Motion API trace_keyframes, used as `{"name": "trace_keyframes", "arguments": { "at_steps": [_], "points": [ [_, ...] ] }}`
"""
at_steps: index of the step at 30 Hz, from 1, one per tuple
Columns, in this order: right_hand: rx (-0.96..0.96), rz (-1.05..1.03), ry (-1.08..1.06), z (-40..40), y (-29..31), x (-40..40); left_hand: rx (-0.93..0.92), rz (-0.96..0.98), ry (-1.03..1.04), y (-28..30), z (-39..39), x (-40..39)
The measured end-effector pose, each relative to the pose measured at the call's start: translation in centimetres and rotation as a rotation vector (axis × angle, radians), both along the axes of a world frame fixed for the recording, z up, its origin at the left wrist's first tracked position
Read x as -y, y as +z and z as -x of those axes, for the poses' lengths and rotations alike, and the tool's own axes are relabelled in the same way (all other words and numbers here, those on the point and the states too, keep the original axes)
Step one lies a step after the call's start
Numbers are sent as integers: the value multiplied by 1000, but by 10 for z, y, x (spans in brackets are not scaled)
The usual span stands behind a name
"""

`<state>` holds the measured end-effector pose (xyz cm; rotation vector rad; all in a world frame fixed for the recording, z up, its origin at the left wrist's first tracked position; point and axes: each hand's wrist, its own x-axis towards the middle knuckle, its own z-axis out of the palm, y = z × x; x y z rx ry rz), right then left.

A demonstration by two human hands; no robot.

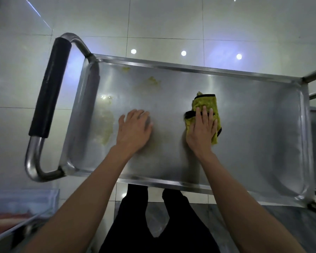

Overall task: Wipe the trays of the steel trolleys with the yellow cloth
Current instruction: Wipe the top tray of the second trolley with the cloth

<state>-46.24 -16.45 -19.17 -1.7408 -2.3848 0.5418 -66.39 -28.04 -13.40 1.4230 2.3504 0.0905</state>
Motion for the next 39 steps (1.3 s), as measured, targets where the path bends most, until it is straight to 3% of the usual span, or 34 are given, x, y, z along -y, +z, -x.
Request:
{"name": "trace_keyframes", "arguments": {
  "at_steps": [6, 10, 15, 22, 39],
  "points": [
    [-61, 44, -102, 56, 3, 3, 25, -48, -41, -6, 54, 3],
    [6, -4, -74, 54, 4, -4, 24, -55, -42, -13, 82, 1],
    [80, -187, 57, 52, -2, -14, 6, -48, 15, -21, 114, -1],
    [70, -157, -1, 108, -11, -34, -64, -29, 158, -19, 153, -3],
    [89, -160, -39, 133, -17, -59, -70, 47, 337, -23, 188, 18]
  ]
}}
